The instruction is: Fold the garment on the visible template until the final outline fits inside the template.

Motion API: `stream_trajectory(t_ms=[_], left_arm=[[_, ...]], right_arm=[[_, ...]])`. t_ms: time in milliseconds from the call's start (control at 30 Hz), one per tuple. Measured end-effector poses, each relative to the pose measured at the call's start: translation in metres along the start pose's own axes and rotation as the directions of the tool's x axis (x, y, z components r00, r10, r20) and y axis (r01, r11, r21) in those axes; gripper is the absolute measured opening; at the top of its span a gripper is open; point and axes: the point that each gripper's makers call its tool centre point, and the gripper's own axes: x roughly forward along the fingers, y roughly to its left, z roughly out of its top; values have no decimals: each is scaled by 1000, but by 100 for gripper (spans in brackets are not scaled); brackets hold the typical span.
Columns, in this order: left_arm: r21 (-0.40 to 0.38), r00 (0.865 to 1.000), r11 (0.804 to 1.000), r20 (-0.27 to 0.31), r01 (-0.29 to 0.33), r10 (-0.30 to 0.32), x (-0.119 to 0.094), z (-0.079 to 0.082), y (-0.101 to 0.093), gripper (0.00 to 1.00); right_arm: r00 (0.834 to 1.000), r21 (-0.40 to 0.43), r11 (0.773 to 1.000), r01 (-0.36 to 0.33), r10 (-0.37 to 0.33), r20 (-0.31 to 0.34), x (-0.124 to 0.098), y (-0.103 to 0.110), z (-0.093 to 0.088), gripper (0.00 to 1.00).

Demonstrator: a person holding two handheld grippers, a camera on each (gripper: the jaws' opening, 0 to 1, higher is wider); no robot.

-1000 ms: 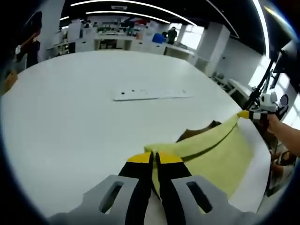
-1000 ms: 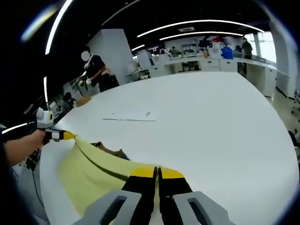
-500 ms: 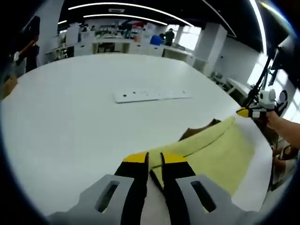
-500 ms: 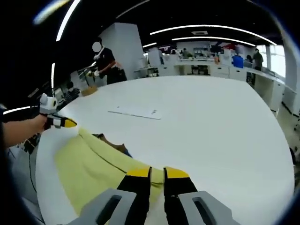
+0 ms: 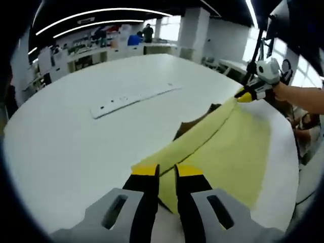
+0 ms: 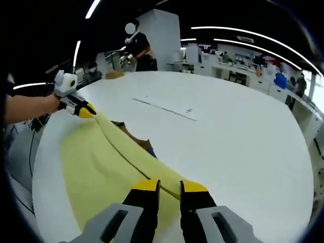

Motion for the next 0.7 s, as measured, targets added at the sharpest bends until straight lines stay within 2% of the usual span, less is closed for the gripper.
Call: stream_trajectory(t_ms=[100,167,300,433,567,700], left_arm=[[47,999,999,-32,9,-8,5,-4,-1,9],[97,999,995,-52,-8,13,8,-5,2,10],[113,998,993,-61,-10,17,14,-5,5,12],[173,994,984,-93,-37,54,19,-9,12,18],[199,992,980,-111,-31,54,23,-11,12,16],[203,992,979,-112,-36,60,26,-9,13,12]], right_arm=[[1000,-56,998,-3,2,-20,5,0,-1,14],[999,-84,996,-14,11,-31,7,2,-2,14],[998,-137,990,-20,12,-61,12,2,-6,16],[996,-200,979,-28,10,-93,18,0,-9,16],[994,-236,971,-40,15,-109,23,0,-9,16],[988,-298,952,-74,30,-149,29,3,-13,16]])
